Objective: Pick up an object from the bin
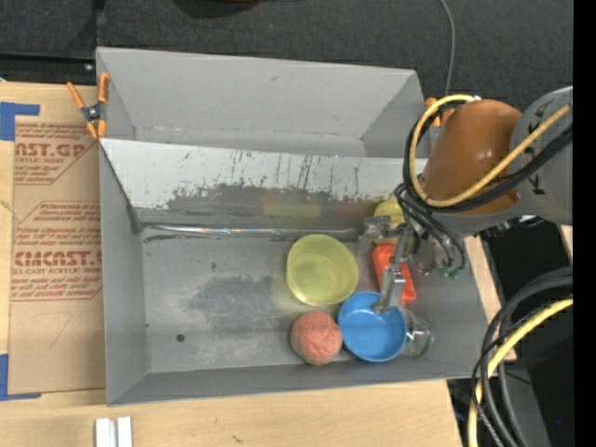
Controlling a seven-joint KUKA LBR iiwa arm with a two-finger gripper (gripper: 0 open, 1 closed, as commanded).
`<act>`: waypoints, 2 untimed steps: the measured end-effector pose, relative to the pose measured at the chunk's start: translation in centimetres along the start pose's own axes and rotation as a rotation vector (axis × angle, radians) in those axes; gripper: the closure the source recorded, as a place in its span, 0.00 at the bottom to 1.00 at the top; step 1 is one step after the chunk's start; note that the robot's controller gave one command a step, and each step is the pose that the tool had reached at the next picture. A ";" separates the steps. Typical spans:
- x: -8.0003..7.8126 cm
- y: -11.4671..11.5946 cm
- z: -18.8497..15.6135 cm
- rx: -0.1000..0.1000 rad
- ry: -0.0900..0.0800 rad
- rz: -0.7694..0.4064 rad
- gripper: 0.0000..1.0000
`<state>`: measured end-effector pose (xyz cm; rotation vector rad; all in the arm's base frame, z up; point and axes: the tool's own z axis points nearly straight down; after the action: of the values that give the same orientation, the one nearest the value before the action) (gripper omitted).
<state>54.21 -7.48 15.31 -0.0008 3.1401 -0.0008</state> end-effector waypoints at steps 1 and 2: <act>4.2 0.6 8.2 -0.002 -0.003 -0.350 0.00; 4.5 0.0 4.5 0.000 -0.001 -0.402 0.00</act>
Offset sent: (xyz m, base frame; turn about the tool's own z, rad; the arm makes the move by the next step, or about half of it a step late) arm -0.0449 -0.0008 -0.0443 -0.4029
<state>49.75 -7.47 10.85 -0.6279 3.0758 -0.0006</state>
